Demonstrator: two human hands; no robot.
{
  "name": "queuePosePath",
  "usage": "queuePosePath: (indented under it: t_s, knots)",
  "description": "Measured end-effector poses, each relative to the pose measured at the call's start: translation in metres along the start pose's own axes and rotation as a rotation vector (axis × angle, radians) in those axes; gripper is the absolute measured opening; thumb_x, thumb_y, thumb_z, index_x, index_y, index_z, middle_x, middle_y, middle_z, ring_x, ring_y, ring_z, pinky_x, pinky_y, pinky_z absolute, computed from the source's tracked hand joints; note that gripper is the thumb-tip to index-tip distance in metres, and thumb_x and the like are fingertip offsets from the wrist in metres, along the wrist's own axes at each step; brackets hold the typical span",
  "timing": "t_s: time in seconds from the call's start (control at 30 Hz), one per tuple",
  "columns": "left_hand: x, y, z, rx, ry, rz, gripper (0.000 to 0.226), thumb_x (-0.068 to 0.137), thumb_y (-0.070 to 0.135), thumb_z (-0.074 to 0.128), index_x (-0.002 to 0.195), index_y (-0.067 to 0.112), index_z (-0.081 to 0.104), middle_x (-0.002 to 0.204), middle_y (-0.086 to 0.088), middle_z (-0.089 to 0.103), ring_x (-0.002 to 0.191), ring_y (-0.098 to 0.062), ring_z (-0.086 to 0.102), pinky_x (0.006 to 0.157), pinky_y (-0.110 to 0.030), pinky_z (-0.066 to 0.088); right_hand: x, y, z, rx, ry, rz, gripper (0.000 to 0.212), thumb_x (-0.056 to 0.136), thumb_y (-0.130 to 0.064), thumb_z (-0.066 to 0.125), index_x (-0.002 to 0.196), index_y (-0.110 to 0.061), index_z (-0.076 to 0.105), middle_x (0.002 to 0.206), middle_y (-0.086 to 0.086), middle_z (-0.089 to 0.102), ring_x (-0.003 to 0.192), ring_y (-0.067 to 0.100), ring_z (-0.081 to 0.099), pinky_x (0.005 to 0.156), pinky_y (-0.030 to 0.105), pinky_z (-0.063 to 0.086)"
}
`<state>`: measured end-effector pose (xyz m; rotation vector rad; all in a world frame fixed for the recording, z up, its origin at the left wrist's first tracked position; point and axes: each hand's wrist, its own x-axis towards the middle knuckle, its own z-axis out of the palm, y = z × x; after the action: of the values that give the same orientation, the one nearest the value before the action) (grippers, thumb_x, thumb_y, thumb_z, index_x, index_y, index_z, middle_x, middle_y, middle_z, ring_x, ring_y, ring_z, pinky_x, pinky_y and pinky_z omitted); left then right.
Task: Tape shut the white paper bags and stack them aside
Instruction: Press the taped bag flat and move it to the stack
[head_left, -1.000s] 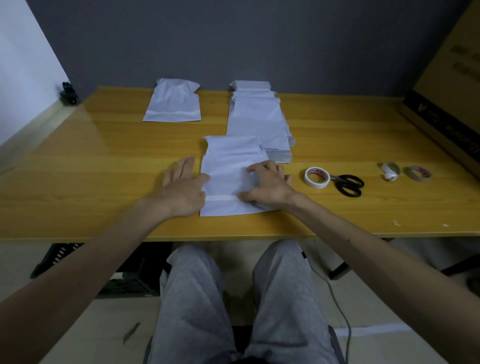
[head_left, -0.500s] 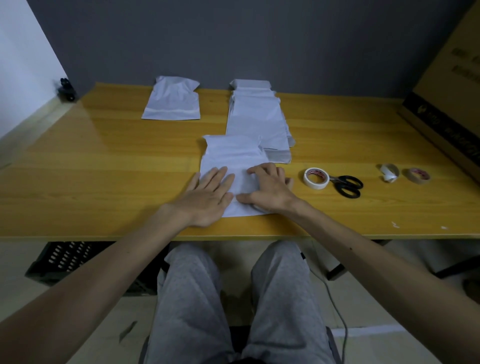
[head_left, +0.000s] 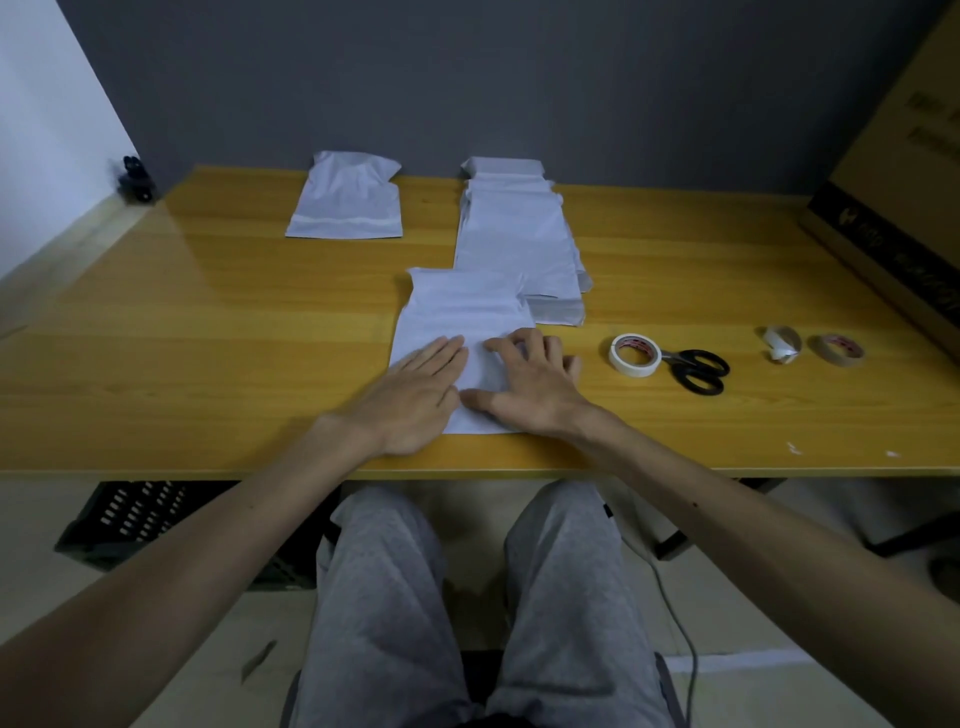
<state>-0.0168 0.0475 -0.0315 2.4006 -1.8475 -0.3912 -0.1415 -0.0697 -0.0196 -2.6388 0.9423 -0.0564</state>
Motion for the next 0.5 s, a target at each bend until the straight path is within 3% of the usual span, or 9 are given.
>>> queuePosePath:
  t_s: [0.13,0.5]
  knots:
    - [-0.001,-0.004,0.006,0.081,0.001,-0.016,0.054,0.105,0.033,0.010,0.153,0.020,-0.011,0.158,0.010,-0.021,0.144,-0.003,-0.020,0.119,-0.030,-0.011,0.003,0.002,-0.001,-0.016,-0.014,0.000,0.073,0.079,-0.068,0.052,0.141,-0.039,0.029,0.143,-0.003,0.024,0.131,0.021,0.018,0.098,0.040,0.018]
    - [-0.002,-0.007,0.008,0.091,0.025,-0.008,0.054,0.104,0.035,0.008,0.153,0.022,-0.011,0.159,0.010,-0.019,0.144,-0.004,-0.018,0.119,-0.031,-0.010,0.003,0.024,-0.015,0.119,-0.018,0.048,0.084,0.071,-0.061,0.071,0.141,-0.038,0.030,0.140,-0.002,0.025,0.130,0.022,0.020,0.101,0.038,0.020]
